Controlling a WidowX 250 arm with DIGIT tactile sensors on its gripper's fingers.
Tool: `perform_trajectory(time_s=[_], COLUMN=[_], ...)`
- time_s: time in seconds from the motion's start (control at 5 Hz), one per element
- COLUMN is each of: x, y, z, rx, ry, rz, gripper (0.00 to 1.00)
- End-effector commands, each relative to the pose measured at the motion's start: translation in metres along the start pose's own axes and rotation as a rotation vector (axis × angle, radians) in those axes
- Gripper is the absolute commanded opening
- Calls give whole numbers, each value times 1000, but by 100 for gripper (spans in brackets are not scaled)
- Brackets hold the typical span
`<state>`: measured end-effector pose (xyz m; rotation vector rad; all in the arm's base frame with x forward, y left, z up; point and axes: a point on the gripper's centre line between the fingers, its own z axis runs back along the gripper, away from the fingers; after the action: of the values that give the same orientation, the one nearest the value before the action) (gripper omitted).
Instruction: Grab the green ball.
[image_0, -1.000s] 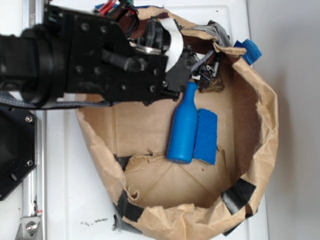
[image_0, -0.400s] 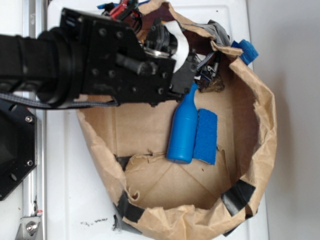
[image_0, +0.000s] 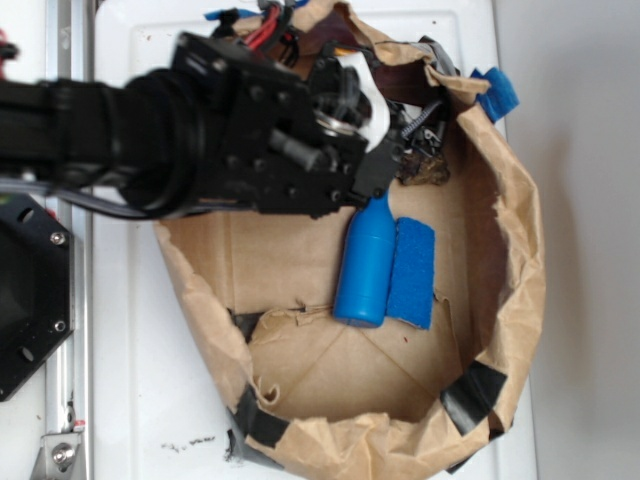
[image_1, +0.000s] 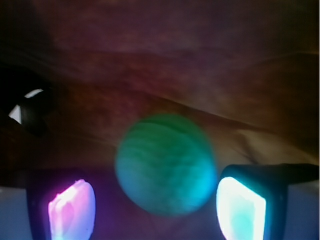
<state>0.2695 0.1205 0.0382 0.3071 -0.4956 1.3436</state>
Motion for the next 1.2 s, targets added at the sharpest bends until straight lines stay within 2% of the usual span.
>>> perform_trajectory(time_s=[0.0, 1.0], x=[-7, -7], y=[-6, -5], z=[0, 1], rx=[-37, -37], ry=[-36, -19], rz=[1, -41], gripper=[0, 0])
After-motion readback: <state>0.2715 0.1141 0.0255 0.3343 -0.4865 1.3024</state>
